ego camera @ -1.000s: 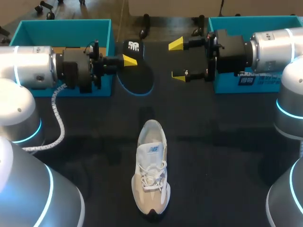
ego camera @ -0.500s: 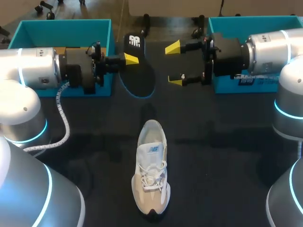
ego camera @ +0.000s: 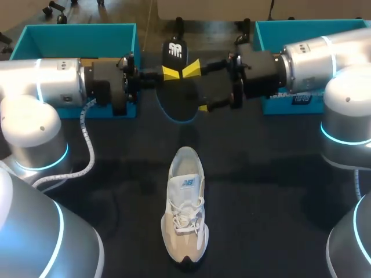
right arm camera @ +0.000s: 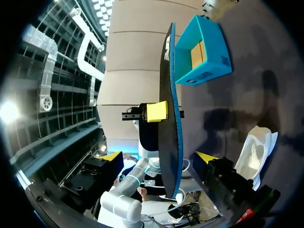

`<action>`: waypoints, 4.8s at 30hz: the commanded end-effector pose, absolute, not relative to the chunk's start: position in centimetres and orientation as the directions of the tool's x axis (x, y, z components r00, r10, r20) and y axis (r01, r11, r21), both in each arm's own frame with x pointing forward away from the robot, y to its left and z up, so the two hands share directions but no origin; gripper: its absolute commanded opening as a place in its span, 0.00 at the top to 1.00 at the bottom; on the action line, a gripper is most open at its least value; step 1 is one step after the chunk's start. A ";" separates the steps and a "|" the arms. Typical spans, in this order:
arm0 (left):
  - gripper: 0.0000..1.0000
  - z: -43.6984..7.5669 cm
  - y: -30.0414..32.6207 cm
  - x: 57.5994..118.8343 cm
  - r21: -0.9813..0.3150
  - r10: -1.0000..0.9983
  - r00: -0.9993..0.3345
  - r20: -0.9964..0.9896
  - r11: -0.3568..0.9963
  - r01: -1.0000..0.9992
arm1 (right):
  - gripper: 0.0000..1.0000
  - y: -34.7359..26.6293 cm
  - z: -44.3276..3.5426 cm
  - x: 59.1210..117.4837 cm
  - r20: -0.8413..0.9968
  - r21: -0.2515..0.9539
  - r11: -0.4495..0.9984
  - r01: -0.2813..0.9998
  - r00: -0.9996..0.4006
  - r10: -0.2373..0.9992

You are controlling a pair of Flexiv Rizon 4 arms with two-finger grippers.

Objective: Take the shoe out of the shoebox, open the shoe tongue, remove and reinsert the insole, then place the shoe into the shoebox

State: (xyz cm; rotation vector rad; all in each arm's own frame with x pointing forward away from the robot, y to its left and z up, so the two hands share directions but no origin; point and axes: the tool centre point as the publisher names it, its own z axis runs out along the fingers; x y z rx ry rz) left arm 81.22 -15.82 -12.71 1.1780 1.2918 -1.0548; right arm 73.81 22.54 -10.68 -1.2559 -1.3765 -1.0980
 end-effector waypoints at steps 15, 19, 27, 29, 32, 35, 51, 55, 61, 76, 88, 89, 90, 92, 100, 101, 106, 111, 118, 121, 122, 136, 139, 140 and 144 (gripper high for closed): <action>1.00 -12.9 -16.2 80.1 0.035 0.036 0.032 -0.999 0.083 0.996 | 0.42 24.7 -12.6 74.8 0.988 0.074 0.125 0.989 -0.090 0.129; 1.00 -12.9 -16.2 80.1 0.039 0.034 0.036 -0.999 0.083 0.996 | 0.54 24.7 -12.7 74.7 0.988 0.078 0.122 0.989 -0.093 0.126; 1.00 -12.9 -16.4 79.9 0.046 0.038 0.043 -0.998 0.079 0.996 | 0.62 24.4 -12.7 74.4 0.988 0.083 0.112 0.990 -0.097 0.124; 1.00 -12.9 -16.4 79.9 0.048 0.039 0.045 -0.998 0.080 0.996 | 0.63 24.3 -12.7 74.4 0.988 0.084 0.110 0.990 -0.097 0.123; 1.00 -12.8 -16.4 79.9 0.050 0.038 0.047 -0.998 0.083 0.995 | 0.65 24.2 -12.8 74.3 0.988 0.084 0.107 0.991 -0.096 0.122; 1.00 -12.8 -16.3 80.0 0.051 0.037 0.048 -0.998 0.087 0.995 | 0.67 24.1 -12.8 74.2 0.988 0.082 0.104 0.991 -0.094 0.120; 1.00 -13.0 -16.3 79.6 0.057 0.030 0.055 -0.998 0.083 0.995 | 0.74 23.8 -12.9 74.2 0.989 0.081 0.091 0.993 -0.091 0.114; 1.00 -12.9 -16.3 79.5 0.062 0.029 0.060 -0.998 0.081 0.995 | 0.75 23.8 -12.9 74.3 0.990 0.077 0.090 0.993 -0.087 0.112; 1.00 -12.8 -16.1 79.4 0.067 0.027 0.065 -0.998 0.082 0.994 | 0.80 23.8 -13.0 74.2 0.990 0.073 0.090 0.993 -0.082 0.111; 1.00 -12.9 -16.0 79.3 0.063 0.022 0.062 -0.998 0.081 0.995 | 1.00 24.1 -12.8 74.2 0.990 0.082 0.097 0.992 -0.093 0.110; 0.00 -13.6 -13.5 76.8 -0.040 0.185 -0.056 -0.981 0.089 0.995 | 1.00 23.2 -13.0 74.2 0.973 0.200 0.065 0.978 -0.206 0.100; 0.00 -13.7 -13.0 76.5 -0.069 0.224 -0.090 -0.971 0.097 0.993 | 1.00 23.1 -13.0 74.3 0.967 0.227 0.060 0.972 -0.232 0.107; 0.00 -13.9 -12.5 76.3 -0.090 0.273 -0.115 -0.955 0.103 0.991 | 1.00 23.0 -13.1 74.4 0.957 0.266 0.061 0.962 -0.271 0.108; 0.00 -14.5 -11.7 75.5 -0.057 0.439 -0.117 -0.891 0.147 0.987 | 1.00 22.9 -13.3 74.5 0.942 0.310 0.065 0.949 -0.316 0.115; 0.00 -14.9 -11.3 75.0 0.026 0.531 -0.082 -0.843 0.193 0.981 | 1.00 22.9 -13.5 74.7 0.940 0.313 0.068 0.947 -0.319 0.121; 0.00 -14.9 -11.3 75.0 0.026 0.531 -0.082 -0.843 0.193 0.981 | 1.00 22.9 -13.5 74.7 0.940 0.313 0.068 0.947 -0.319 0.121; 0.00 -14.9 -11.3 75.0 0.026 0.531 -0.082 -0.843 0.193 0.981 | 1.00 22.9 -13.5 74.7 0.940 0.313 0.068 0.947 -0.319 0.121; 0.00 -15.1 -11.4 75.5 -0.075 0.475 -0.179 -0.861 0.229 0.971 | 1.00 22.6 -14.3 75.0 0.943 0.305 0.084 0.949 -0.313 0.116; 0.00 -14.5 -9.0 75.4 -0.249 0.420 -0.369 -0.829 0.314 0.916 | 1.00 18.9 -16.5 74.8 0.942 0.329 0.047 0.943 -0.331 0.053; 0.00 -14.4 -8.5 75.3 -0.316 0.466 -0.463 -0.754 0.360 0.878 | 1.00 18.1 -16.6 74.6 0.928 0.369 0.053 0.928 -0.371 0.035; 0.00 -14.4 -8.5 75.3 -0.316 0.466 -0.463 -0.754 0.360 0.878 | 1.00 18.1 -16.6 74.6 0.928 0.369 0.053 0.928 -0.371 0.035; 0.00 -15.2 -8.9 75.3 -0.379 0.436 -0.510 -0.741 0.355 0.855 | 1.00 18.1 -16.6 74.6 0.928 0.369 0.053 0.928 -0.371 0.035; 0.00 -17.2 -8.6 75.5 -0.499 0.369 -0.638 -0.676 0.409 0.764 | 1.00 17.7 -17.4 75.1 0.924 0.378 0.040 0.925 -0.380 0.048; 0.00 -17.8 -8.3 75.5 -0.545 0.345 -0.677 -0.651 0.408 0.732 | 1.00 17.4 -17.6 75.2 0.920 0.389 0.028 0.921 -0.390 0.032; 0.00 -19.0 -7.8 74.9 -0.620 0.321 -0.771 -0.549 0.462 0.634 | 1.00 16.6 -18.2 75.4 0.882 0.469 -0.014 0.883 -0.467 0.058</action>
